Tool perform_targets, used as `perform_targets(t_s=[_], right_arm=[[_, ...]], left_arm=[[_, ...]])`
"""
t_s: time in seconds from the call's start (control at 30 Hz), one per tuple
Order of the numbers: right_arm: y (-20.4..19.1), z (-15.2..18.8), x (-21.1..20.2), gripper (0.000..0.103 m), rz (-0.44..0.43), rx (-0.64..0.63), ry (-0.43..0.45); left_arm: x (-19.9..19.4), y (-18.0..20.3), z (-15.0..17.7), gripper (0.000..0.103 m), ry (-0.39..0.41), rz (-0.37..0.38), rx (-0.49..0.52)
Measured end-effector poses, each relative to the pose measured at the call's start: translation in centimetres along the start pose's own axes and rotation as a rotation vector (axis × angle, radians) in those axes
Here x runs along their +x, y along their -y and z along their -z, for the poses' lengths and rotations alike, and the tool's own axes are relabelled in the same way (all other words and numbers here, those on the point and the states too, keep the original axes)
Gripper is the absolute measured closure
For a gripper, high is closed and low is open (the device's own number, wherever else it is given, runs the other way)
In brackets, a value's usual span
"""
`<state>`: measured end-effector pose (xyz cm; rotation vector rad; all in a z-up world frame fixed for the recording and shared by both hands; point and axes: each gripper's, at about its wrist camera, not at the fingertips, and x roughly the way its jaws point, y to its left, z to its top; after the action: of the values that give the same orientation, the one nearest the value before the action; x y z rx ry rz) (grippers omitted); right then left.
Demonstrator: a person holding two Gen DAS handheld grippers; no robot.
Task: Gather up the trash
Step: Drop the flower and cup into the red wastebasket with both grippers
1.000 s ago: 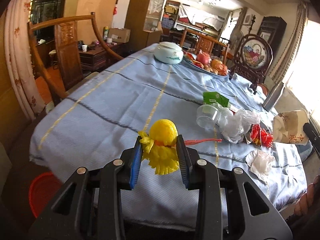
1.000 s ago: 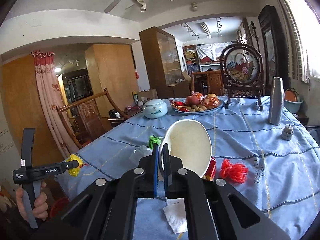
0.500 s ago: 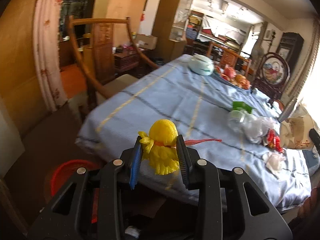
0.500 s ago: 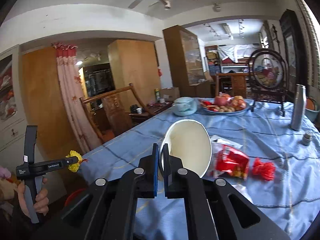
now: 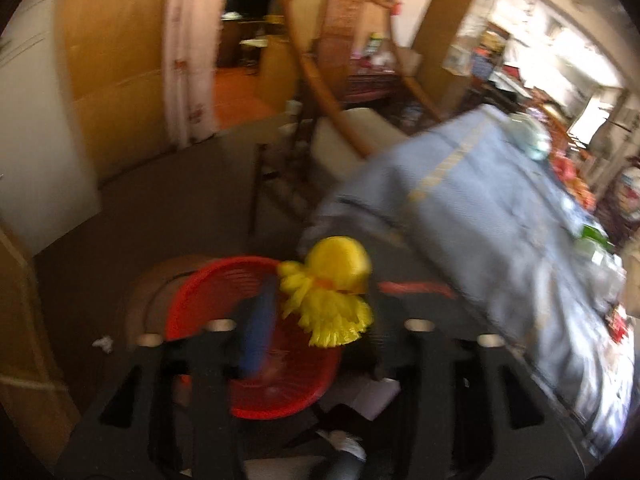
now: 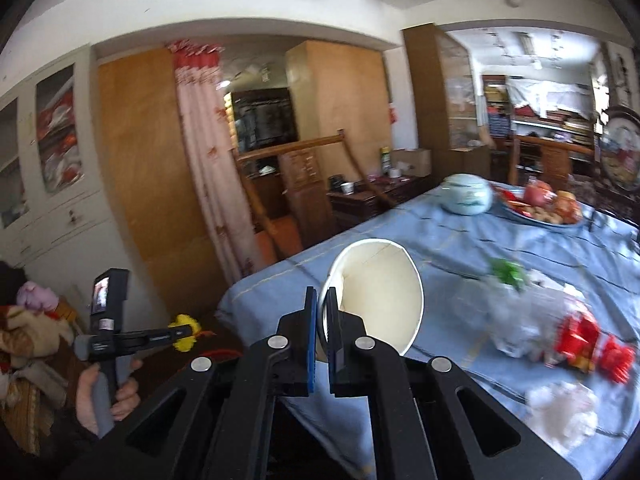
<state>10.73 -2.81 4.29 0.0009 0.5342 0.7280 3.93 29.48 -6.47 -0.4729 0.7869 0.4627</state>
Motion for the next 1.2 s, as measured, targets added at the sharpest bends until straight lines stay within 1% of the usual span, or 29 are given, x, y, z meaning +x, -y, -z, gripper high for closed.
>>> perform_targets(t_s=[0.07, 0.17, 0.27, 0.37, 0.53, 0.6, 0.63, 0.67, 0.7, 0.73, 0.8, 0.93, 1.0, 1.07, 1.2], right_arm=[[-2.0, -0.2, 1.5, 0.098, -0.036, -0.027, -0.023], [-4.7, -0.2, 3.9, 0.098, -0.096, -0.054, -0.069], [-7.1, 0.2, 6.4, 0.098, -0.154, -0.075, -0.125], [-9.5, 0.9, 9.3, 0.098, -0.205, -0.099, -0.189], [-13.2, 1.9, 13.7, 0.098, -0.3, -0.116, -0.288], [-14.2, 2.2, 15.1, 0.095, -0.34, -0.116, -0.314], [-14.9, 2.3, 16.1, 0.091, -0.37, -0.115, -0.331], [-15.1, 2.4, 16.7, 0.074, -0.38, -0.11, -0.338], [-15.2, 2.4, 17.0, 0.065, -0.378, -0.102, -0.335], [-15.1, 2.4, 17.1, 0.059, -0.373, -0.099, -0.328], [-14.9, 2.3, 17.2, 0.059, -0.358, -0.104, -0.317], [-13.2, 1.9, 16.0, 0.058, -0.315, -0.089, -0.289], [-12.0, 1.8, 15.3, 0.057, -0.291, -0.083, -0.273], [-10.9, 1.6, 14.4, 0.053, -0.267, -0.07, -0.253], [-8.8, 1.2, 12.3, 0.048, -0.223, -0.042, -0.207]], left_arm=[[0.0, -1.3, -0.2, 0.018, 0.021, -0.007, -0.037], [-0.2, -2.8, -0.5, 0.016, 0.039, 0.01, -0.069], [-0.6, -4.2, -0.8, 0.012, 0.074, -0.038, -0.092], [-0.7, -5.5, -1.0, 0.011, 0.098, -0.087, -0.114], [-0.7, -8.4, -1.4, 0.011, 0.097, -0.09, -0.179], [-0.9, -9.5, -1.5, 0.011, 0.1, -0.094, -0.209], [-0.9, -9.9, -1.6, 0.011, 0.102, -0.095, -0.219], [-0.9, -10.3, -1.9, 0.011, 0.105, -0.097, -0.23], [-1.0, -10.5, -1.9, 0.011, 0.107, -0.097, -0.239], [-1.1, -10.9, -1.9, 0.011, 0.11, -0.097, -0.248], [-1.1, -11.3, -2.0, 0.011, 0.113, -0.099, -0.255], [-0.7, -10.7, -2.2, 0.011, 0.102, -0.097, -0.233], [-0.5, -9.7, -2.0, 0.011, 0.096, -0.095, -0.215], [-0.7, -8.7, -1.9, 0.011, 0.093, -0.088, -0.19], [-1.5, -6.7, -1.7, 0.011, 0.101, -0.077, -0.144]])
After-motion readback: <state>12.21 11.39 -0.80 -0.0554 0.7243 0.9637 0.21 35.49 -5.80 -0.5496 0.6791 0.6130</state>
